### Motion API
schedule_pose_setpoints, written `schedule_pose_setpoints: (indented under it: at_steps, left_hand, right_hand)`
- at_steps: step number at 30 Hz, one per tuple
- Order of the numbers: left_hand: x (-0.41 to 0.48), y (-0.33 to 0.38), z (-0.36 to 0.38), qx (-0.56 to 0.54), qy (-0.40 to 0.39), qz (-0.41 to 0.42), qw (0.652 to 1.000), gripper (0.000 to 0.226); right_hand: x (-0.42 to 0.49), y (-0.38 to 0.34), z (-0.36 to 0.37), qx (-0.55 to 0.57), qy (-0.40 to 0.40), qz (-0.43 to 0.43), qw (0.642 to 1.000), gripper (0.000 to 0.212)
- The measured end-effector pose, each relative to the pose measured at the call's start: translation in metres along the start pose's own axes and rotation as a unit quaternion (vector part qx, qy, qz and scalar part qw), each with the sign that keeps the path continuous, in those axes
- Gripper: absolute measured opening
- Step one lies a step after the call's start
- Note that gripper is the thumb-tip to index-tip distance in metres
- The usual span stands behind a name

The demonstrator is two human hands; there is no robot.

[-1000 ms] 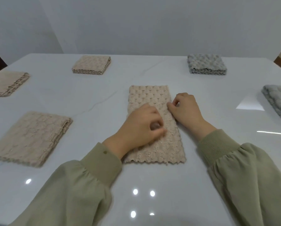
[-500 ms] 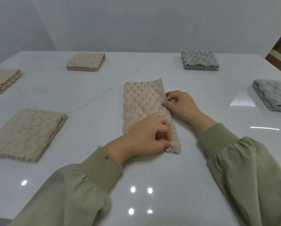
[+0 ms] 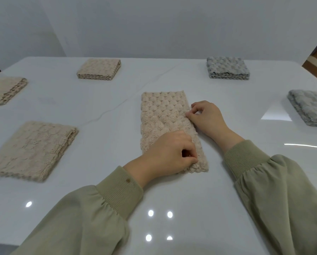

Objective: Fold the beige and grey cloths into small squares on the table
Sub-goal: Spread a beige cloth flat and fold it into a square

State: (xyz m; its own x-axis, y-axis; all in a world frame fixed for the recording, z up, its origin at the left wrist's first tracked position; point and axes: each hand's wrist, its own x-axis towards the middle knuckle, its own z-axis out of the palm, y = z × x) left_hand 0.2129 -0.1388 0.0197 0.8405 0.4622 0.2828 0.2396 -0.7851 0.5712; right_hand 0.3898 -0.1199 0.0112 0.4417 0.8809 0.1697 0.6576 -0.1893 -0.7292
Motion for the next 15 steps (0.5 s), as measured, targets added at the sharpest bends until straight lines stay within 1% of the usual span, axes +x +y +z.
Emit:
schedule_pose_setpoints:
  at_steps: [3, 6, 8, 9, 10, 11, 12, 13, 14, 15]
  left_hand:
    - [0.0, -0.001, 0.002, 0.006, 0.003, 0.009, 1.0, 0.007]
    - [0.0, -0.002, -0.001, 0.008, -0.038, 0.021, 0.999, 0.01]
    - [-0.001, -0.003, -0.007, -0.025, -0.057, 0.007, 0.998, 0.012]
    - [-0.002, -0.004, -0.012, -0.062, -0.05, -0.015, 0.997, 0.011]
    - [-0.002, -0.005, -0.018, -0.103, -0.026, -0.041, 0.994, 0.011]
    - [-0.002, -0.008, -0.023, -0.127, 0.014, -0.063, 0.99, 0.013]
    - [0.0, -0.013, -0.027, -0.115, 0.062, -0.08, 0.988, 0.016]
    - [0.002, -0.021, -0.03, -0.072, 0.102, -0.098, 0.987, 0.021]
    - [0.004, -0.03, -0.034, -0.011, 0.124, -0.121, 0.985, 0.027]
    - [0.005, -0.039, -0.037, 0.053, 0.117, -0.15, 0.98, 0.034]
  right_hand:
    - [0.0, -0.001, 0.0, -0.025, 0.016, -0.006, 1.0, 0.018]
    - [0.001, -0.001, 0.002, -0.055, 0.019, -0.01, 0.998, 0.015]
    - [0.002, 0.0, 0.003, -0.072, 0.018, -0.015, 0.997, 0.015]
    - [0.002, 0.0, 0.004, -0.08, 0.016, -0.017, 0.997, 0.016]
    - [0.002, 0.001, 0.005, -0.083, 0.014, -0.02, 0.996, 0.016]
    - [0.002, 0.001, 0.004, -0.086, 0.014, -0.021, 0.996, 0.015]
    - [0.001, 0.002, 0.004, -0.086, 0.02, -0.025, 0.996, 0.013]
    - [0.0, 0.001, 0.002, -0.085, 0.034, -0.03, 0.995, 0.008]
    - [-0.002, -0.001, 0.001, -0.081, 0.05, -0.041, 0.995, 0.006]
    - [-0.006, -0.005, 0.0, -0.078, 0.061, -0.056, 0.994, 0.015]
